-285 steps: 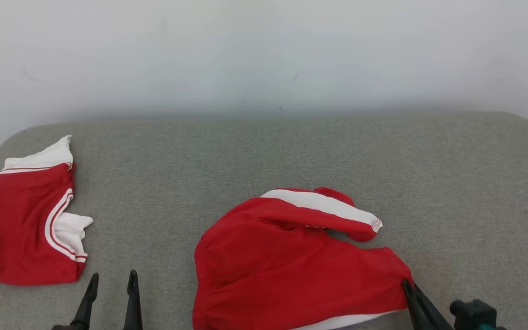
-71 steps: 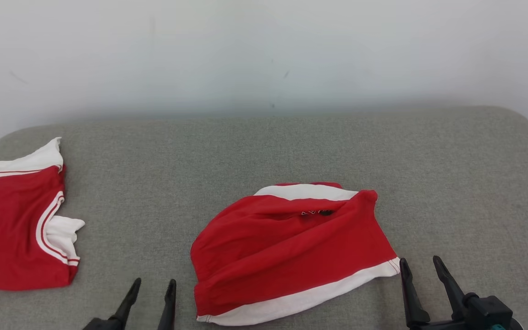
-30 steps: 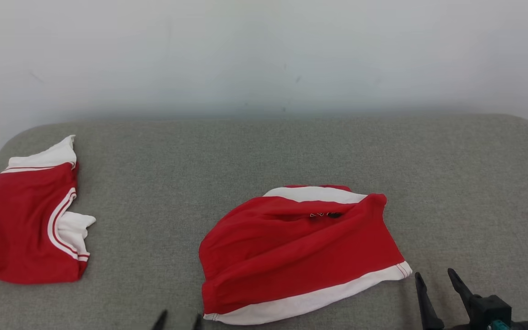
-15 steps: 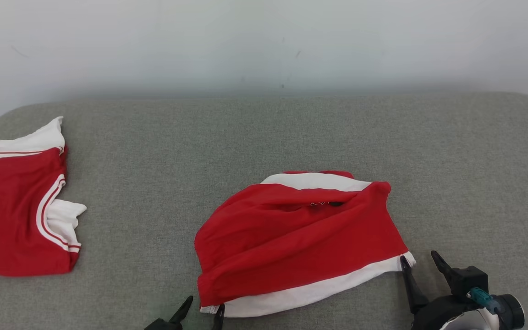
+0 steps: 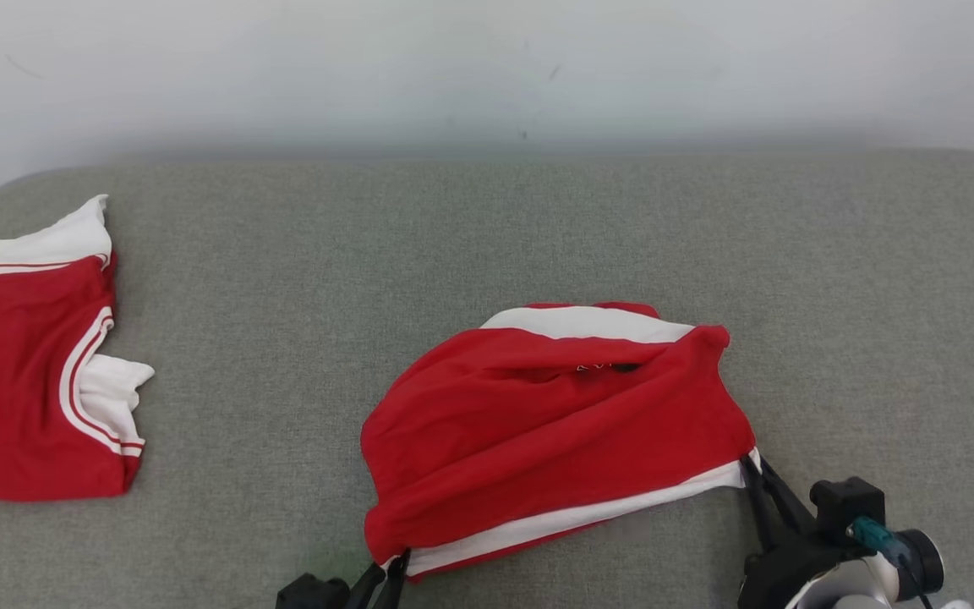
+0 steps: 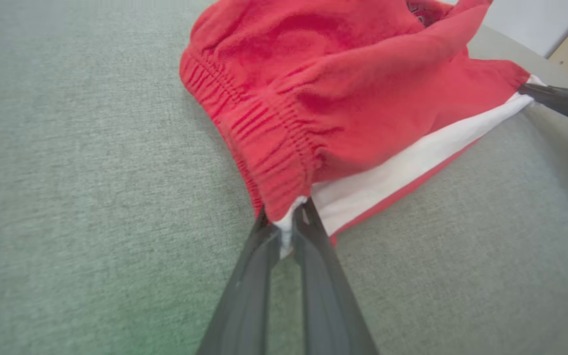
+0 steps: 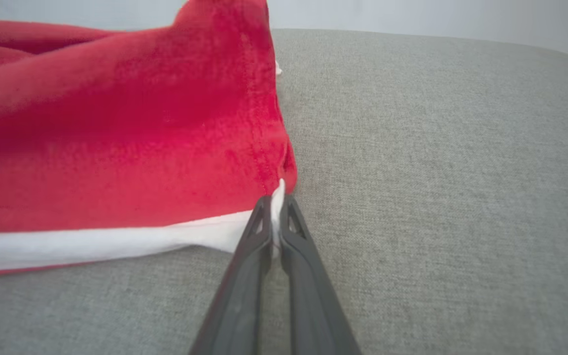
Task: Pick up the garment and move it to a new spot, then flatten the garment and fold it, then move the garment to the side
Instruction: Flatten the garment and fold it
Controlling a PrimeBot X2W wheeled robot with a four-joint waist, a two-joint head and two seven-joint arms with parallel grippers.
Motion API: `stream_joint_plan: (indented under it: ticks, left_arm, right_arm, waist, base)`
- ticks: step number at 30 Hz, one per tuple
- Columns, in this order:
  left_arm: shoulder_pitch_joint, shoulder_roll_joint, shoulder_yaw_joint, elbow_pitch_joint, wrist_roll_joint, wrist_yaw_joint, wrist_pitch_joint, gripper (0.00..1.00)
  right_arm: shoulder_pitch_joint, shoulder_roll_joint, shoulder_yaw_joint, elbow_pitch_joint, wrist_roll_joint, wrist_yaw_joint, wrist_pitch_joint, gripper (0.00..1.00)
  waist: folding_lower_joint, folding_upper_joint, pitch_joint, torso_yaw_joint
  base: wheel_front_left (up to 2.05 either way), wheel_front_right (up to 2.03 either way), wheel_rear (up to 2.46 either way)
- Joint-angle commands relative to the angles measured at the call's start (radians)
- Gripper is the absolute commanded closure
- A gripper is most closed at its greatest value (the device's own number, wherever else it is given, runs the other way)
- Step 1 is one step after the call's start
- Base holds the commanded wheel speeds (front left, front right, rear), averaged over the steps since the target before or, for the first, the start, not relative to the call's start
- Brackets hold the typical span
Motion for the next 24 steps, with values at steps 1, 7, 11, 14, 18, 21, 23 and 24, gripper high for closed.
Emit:
stream_joint_plan:
  ticks: [1, 7, 11, 14, 18, 21, 23, 24]
  left_arm:
    - [0.03, 0.001, 0.008, -0.023, -0.011, 0.002, -0.003, 1.0]
    - [0.105, 0.015, 0.039, -0.18, 0.013, 0.002, -0.003, 1.0]
    - [0.033, 0.064, 0.041, -0.284, 0.037, 0.002, -0.003, 1.0]
    - [-0.033, 0.096, 0.018, -0.316, 0.036, 0.002, -0.003, 1.0]
    - [-0.243, 0.185, -0.07, -0.322, -0.002, 0.002, 0.016, 1.0]
    - [-0.446, 0.239, -0.115, -0.317, -0.074, 0.002, 0.052, 1.0]
    - [-0.59, 0.275, -0.152, -0.301, -0.122, 0.002, 0.086, 1.0]
    - [-0.667, 0.292, -0.171, -0.292, -0.146, 0.002, 0.1, 1.0]
  right_arm:
    - [0.03, 0.008, -0.001, -0.022, 0.017, -0.002, 0.0, 1.0]
    - [0.123, -0.009, 0.001, -0.186, 0.063, -0.002, 0.0, 1.0]
    - [0.078, -0.032, 0.038, -0.282, 0.096, -0.002, 0.0, 1.0]
    - [0.028, -0.042, 0.056, -0.308, 0.119, -0.002, 0.0, 1.0]
    - [-0.111, -0.071, 0.076, -0.319, 0.156, -0.002, 0.018, 1.0]
    - [-0.257, -0.089, 0.077, -0.31, 0.192, -0.002, 0.047, 1.0]
    - [-0.366, -0.1, 0.08, -0.299, 0.207, -0.002, 0.069, 1.0]
    - [-0.422, -0.105, 0.082, -0.29, 0.215, -0.002, 0.084, 1.0]
  waist:
    - [-0.0001, -0.0001, -0.009, 0.002]
    - [-0.0001, -0.0001, -0.032, 0.003]
    - [-0.0001, -0.0001, -0.029, -0.012]
    - [-0.0001, -0.0001, -0.019, -0.018]
    - [-0.0001, -0.0001, 0.024, -0.025]
    - [-0.0001, -0.0001, 0.092, -0.032]
    - [-0.0001, -0.0001, 0.148, -0.037]
    - [-0.0001, -0.0001, 0.176, -0.04]
  base:
    - [0.0, 0.0, 0.0]
    - [0.0, 0.0, 0.0]
    - [0.0, 0.0, 0.0]
    - [0.0, 0.0, 0.0]
    - [0.0, 0.0, 0.0]
    - [0.0, 0.0, 0.0]
    - [0.0, 0.0, 0.0]
    - [0.0, 0.0, 0.0]
